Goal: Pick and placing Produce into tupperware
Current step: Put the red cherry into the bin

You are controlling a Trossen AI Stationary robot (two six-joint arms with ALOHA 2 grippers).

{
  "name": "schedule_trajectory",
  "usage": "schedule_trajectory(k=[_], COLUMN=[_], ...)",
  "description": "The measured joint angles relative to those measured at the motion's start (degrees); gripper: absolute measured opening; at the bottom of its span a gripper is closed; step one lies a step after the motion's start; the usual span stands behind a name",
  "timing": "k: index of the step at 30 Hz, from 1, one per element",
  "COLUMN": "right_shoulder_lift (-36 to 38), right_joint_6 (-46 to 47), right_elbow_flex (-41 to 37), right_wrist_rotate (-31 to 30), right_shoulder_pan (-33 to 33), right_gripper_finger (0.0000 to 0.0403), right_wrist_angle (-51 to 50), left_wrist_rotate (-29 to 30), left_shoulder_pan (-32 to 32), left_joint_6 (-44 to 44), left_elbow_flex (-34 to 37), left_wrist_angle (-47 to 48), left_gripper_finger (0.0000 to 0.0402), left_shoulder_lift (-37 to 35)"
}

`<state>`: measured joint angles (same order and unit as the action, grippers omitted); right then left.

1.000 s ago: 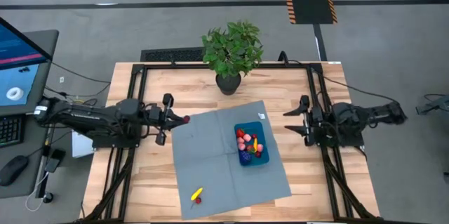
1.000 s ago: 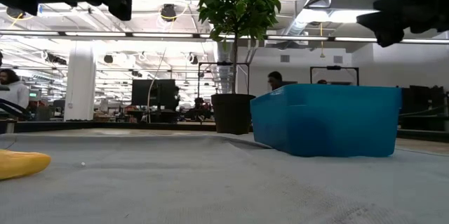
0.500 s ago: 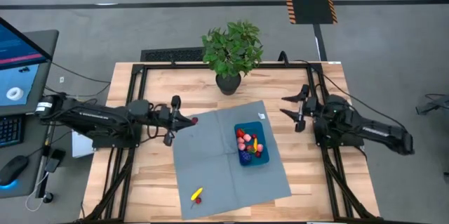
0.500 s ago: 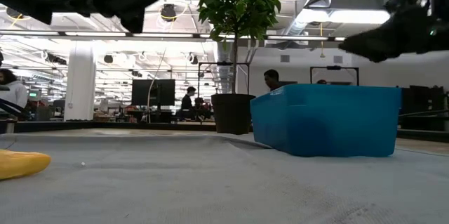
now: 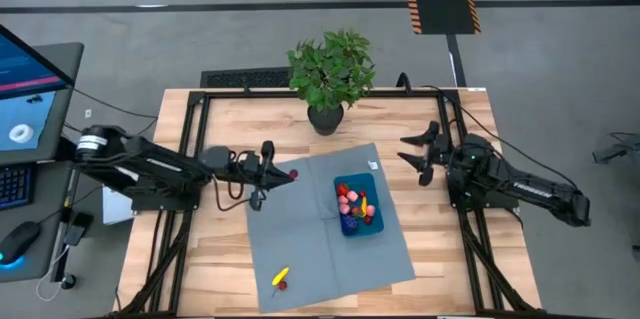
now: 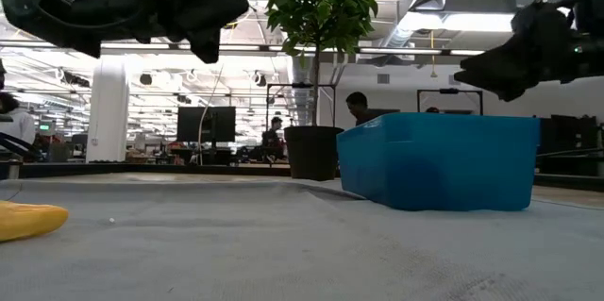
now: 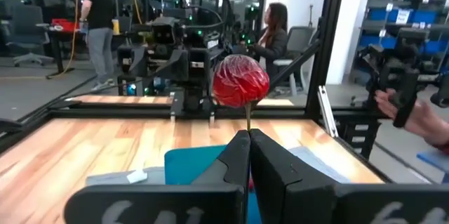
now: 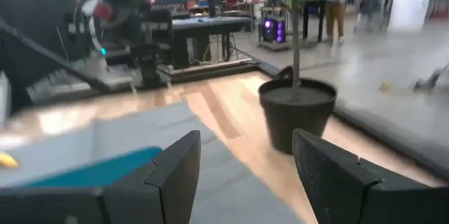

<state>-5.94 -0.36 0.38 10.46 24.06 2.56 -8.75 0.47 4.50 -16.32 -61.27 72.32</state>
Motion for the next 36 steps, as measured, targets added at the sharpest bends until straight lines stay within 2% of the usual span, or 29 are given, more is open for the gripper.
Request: schedule_trajectory(k=[6, 13, 17, 19, 22, 27, 32, 36], right_shoulder_lift=[-0.04, -0.04, -0.04, -0.04, -0.04, -0.04, -0.04, -0.04], right_joint_6=[10.72, 10.87, 10.89, 10.89, 10.89, 10.91, 10.91, 10.91], right_elbow_flex=[-0.02, -0.02, -0.02, -0.02, -0.02, -0.04, -0.04, -0.04], right_wrist_rotate=[0.0, -0.02, -0.02, -0.02, -0.02, -0.02, -0.02, -0.02], right_shoulder_pan=[-0.03, -0.03, -0.03, -0.03, -0.03, -0.03, -0.03, -0.03], right_gripper_finger=[0.0249, 0.0249, 0.0249, 0.0249, 0.0249, 0.0249, 0.0249, 0.0249], right_wrist_angle=[-0.04, -0.04, -0.05, -0.06, -0.06, -0.08, -0.1, -0.1], left_wrist_rotate=[0.19, -4.42, -4.09, -4.0, -2.5, 7.48, 4.58, 5.83], left_shoulder_pan=[-0.02, -0.17, -0.82, -1.3, -2.02, -3.28, -4.31, -4.66], left_joint_6=[4.04, 5.23, 5.26, 5.19, 5.09, 4.95, 3.6, 4.03], left_elbow_flex=[-3.71, -13.98, -20.29, -24.13, -29.92, -38.39, -42.26, -42.73], left_wrist_angle=[-2.61, -2.35, 0.18, 3.72, 14.82, 33.33, 37.86, 37.89], left_gripper_finger=[0.0, 0.0, 0.0, 0.0, 0.0, 0.0, 0.0, 0.0], left_shoulder_lift=[8.6, 20.41, 24.98, 26.63, 28.57, 31.37, 33.8, 33.91])
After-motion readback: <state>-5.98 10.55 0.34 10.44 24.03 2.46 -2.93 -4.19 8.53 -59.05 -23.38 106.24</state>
